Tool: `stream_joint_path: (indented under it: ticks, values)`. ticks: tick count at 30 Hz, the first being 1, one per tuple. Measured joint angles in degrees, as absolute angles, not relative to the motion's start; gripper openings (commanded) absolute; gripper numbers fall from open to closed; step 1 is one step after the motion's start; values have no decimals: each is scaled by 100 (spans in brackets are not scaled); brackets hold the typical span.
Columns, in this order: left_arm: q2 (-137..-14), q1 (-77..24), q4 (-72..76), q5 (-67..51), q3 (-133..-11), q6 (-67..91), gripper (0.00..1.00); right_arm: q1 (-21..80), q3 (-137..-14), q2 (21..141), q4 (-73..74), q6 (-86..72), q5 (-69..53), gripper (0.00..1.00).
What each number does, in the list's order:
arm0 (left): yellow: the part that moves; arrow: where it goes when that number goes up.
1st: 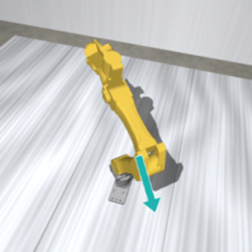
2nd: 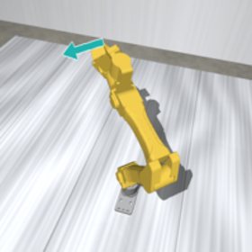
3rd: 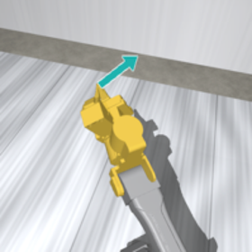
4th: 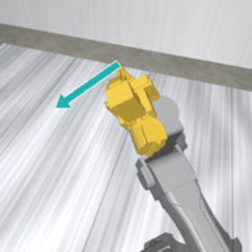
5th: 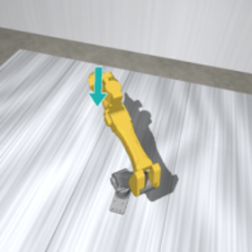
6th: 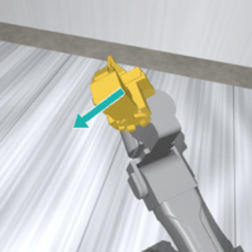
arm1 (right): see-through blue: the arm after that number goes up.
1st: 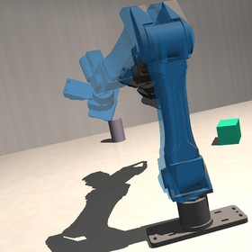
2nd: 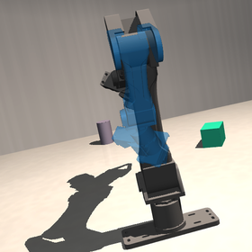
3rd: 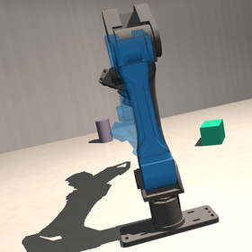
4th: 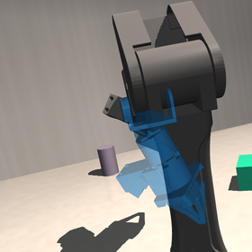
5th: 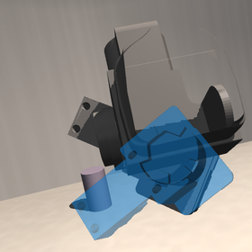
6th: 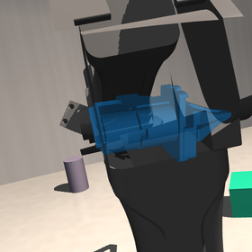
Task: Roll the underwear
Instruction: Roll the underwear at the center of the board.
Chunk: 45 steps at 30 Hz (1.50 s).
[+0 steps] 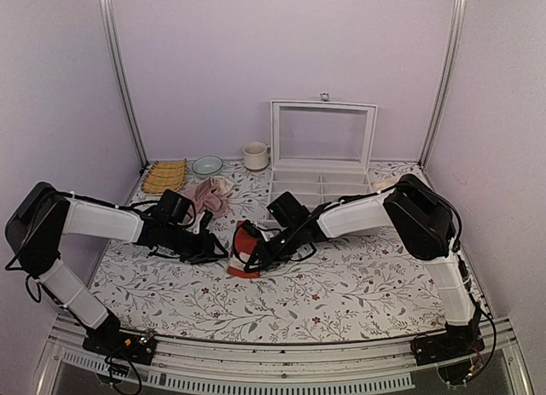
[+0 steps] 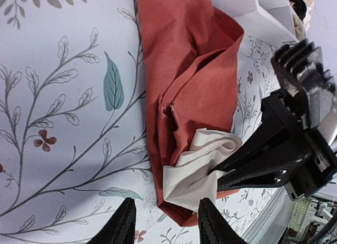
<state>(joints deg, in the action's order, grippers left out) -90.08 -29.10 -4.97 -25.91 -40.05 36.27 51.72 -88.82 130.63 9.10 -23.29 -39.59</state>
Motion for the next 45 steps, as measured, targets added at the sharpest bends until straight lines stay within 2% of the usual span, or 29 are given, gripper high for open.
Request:
stream_joint_path:
  ticks: [11, 23, 35, 39, 45]
  values:
    - [-8960, -2921, -246, -2711, -3916, 3671, 50, 5162, -8882, 13216, 753, -2427, -4121, 0]
    - [-8962, -3188, -193, -2829, -3889, 3476, 50, 5159, -8899, 13235, 746, -2449, -4134, 0]
    - [-9369, -3225, -224, -2729, -3931, 3358, 45, 5159, -8899, 13235, 751, -2445, -4132, 0]
    - [-9456, -3225, -235, -2696, -4014, 3356, 36, 5159, -8899, 13235, 753, -2445, -4130, 0]
    - [-9561, -3238, -231, -2679, -4036, 3350, 11, 5159, -8899, 13235, 751, -2443, -4128, 0]
